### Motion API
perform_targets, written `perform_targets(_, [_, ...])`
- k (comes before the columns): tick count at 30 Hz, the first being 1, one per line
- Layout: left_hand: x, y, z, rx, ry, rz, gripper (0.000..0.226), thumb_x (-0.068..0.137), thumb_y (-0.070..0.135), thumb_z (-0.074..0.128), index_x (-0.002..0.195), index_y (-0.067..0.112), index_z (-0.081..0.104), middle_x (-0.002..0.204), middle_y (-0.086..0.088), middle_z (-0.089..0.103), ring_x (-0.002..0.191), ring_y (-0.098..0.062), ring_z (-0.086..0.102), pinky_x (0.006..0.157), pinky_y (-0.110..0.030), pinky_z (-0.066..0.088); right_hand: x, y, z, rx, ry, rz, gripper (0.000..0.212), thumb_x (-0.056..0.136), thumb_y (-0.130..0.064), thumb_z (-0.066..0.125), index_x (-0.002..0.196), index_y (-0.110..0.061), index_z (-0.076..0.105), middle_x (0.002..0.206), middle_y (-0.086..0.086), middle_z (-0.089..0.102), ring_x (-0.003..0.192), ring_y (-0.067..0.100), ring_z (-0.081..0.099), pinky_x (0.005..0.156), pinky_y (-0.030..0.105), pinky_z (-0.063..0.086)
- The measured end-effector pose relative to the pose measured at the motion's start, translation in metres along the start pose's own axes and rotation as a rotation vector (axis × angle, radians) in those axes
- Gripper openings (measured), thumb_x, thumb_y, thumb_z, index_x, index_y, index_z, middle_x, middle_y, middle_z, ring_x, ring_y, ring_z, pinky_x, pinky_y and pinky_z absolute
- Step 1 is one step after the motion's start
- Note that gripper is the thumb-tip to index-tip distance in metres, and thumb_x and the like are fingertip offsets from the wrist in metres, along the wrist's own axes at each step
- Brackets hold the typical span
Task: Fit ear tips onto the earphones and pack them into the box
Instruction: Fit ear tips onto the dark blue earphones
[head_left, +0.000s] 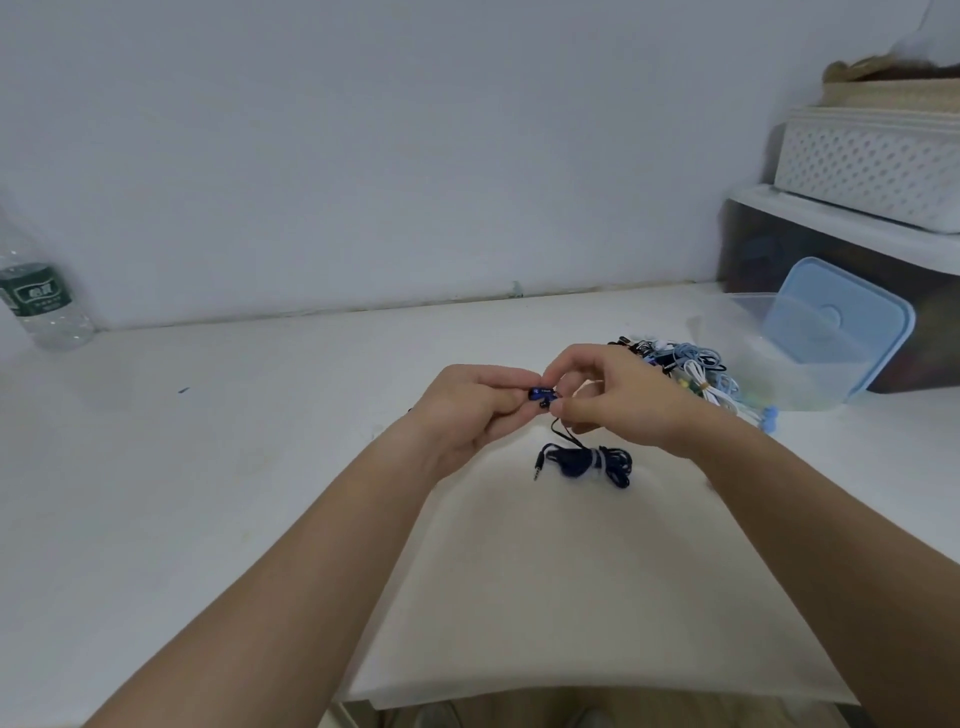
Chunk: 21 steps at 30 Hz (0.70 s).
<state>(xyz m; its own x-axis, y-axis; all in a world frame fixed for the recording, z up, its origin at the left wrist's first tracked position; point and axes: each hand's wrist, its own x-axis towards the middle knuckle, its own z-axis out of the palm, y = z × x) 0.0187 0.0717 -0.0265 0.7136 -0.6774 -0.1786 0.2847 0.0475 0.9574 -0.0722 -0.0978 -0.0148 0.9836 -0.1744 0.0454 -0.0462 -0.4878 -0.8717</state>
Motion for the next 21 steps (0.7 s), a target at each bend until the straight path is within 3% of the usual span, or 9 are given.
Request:
perform_targets(4, [-0.002,0.000,0.000,0.061,0.039,0.031,0.018,0.091,-0.011,0.062,0.105,-0.006,0.070,0.097,-0.017,0.076,0.088,-0.022,0.076,0.076,-0.019,0.059,0.000,-0.004,0.004,-0.037,-0.013,0.006,0.013,0.089,-0.010,0.072,0.101,-0.010,0.066,0.092,0.014,0.071,0.083,0.026,0.074,0.078,0.040,0.063])
perform_targets(7, [-0.002,-0.001,0.000,0.048,0.090,0.050,0.008,0.088,-0.007,0.069,0.094,-0.003,0.069,0.089,-0.016,0.076,0.082,-0.024,0.077,0.075,-0.021,0.060,0.002,-0.005,0.008,0.026,-0.003,0.012,0.012,0.092,-0.018,0.070,0.099,-0.008,0.066,0.081,0.008,0.071,0.076,0.020,0.072,0.075,0.035,0.062])
perform_targets(11, [-0.007,0.002,-0.006,0.120,0.074,0.045,0.007,0.091,0.004,0.070,0.096,0.000,0.074,0.092,-0.015,0.077,0.085,-0.021,0.076,0.073,-0.019,0.059,0.004,-0.003,0.009,0.075,-0.028,0.028,0.008,0.094,-0.014,0.069,0.098,-0.007,0.068,0.078,0.008,0.071,0.071,0.018,0.068,0.072,0.034,0.059])
perform_targets(14, [-0.009,0.013,-0.018,0.284,0.171,0.098,0.011,0.095,0.014,0.068,0.099,0.006,0.075,0.095,-0.008,0.078,0.078,-0.014,0.075,0.067,-0.019,0.059,0.010,0.000,0.014,0.070,0.046,0.046,0.005,0.094,-0.015,0.068,0.094,-0.010,0.069,0.071,0.003,0.069,0.066,0.017,0.063,0.067,0.033,0.056])
perform_targets(17, [-0.012,0.028,-0.046,0.428,0.309,0.170,0.008,0.094,0.015,0.069,0.098,0.010,0.074,0.090,-0.001,0.078,0.068,-0.007,0.071,0.057,-0.017,0.055,0.018,0.001,0.017,0.042,0.117,0.051,0.005,0.094,-0.020,0.068,0.091,-0.017,0.072,0.067,-0.004,0.069,0.070,0.012,0.062,0.065,0.022,0.047])
perform_targets(21, [-0.016,0.032,-0.082,0.722,0.377,0.182,0.010,0.088,0.009,0.072,0.090,0.018,0.076,0.077,0.002,0.071,0.064,-0.007,0.063,0.056,-0.015,0.047,0.028,0.000,0.026,0.091,0.134,0.055,0.007,0.094,-0.017,0.068,0.094,-0.018,0.075,0.072,0.001,0.072,0.072,0.009,0.065,0.070,0.021,0.048])
